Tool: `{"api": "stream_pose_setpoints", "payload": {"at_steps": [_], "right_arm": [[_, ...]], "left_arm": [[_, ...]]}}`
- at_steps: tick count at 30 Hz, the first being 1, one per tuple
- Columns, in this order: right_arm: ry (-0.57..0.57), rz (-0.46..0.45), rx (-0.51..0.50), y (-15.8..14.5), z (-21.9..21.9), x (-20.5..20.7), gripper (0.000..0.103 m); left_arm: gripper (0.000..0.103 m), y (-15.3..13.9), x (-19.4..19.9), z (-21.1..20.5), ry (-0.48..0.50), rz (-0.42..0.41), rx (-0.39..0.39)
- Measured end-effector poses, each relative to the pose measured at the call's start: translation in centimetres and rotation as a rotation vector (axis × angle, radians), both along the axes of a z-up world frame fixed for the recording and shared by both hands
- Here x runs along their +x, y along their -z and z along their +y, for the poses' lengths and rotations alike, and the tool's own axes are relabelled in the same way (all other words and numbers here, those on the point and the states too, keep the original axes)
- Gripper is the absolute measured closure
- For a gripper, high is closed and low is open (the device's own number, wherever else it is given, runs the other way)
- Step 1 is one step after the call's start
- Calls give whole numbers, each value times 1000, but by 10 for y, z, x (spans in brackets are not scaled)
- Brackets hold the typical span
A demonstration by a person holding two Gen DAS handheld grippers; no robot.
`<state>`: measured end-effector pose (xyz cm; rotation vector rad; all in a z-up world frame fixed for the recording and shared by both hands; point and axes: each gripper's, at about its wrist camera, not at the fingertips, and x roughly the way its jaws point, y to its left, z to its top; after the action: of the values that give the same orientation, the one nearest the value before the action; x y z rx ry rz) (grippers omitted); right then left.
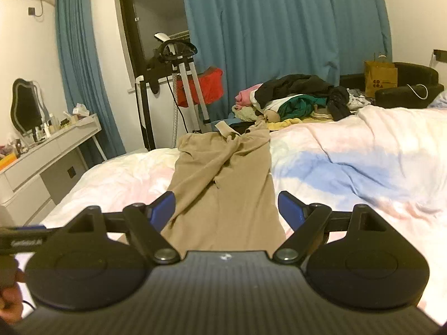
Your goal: Fold clothes
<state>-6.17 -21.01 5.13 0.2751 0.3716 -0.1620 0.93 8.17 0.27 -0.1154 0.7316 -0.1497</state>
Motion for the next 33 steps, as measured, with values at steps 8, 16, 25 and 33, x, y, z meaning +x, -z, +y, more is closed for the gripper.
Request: {"api": "stream_pose_setpoints", "payload": {"at_steps": [8, 16, 25, 33], "right_arm": [[35, 30, 142, 20, -27, 0, 21], [46, 42, 242, 31, -46, 0, 21], [30, 32, 305, 32, -54, -6, 21], [34, 42, 357, 35, -61, -7, 21]], "left_arm": [[26, 51, 30, 47, -171, 310, -248], [52, 57, 28, 55, -183, 332, -269], [53, 54, 15, 55, -171, 339, -384], [96, 53, 10, 46, -129, 351, -347]]}}
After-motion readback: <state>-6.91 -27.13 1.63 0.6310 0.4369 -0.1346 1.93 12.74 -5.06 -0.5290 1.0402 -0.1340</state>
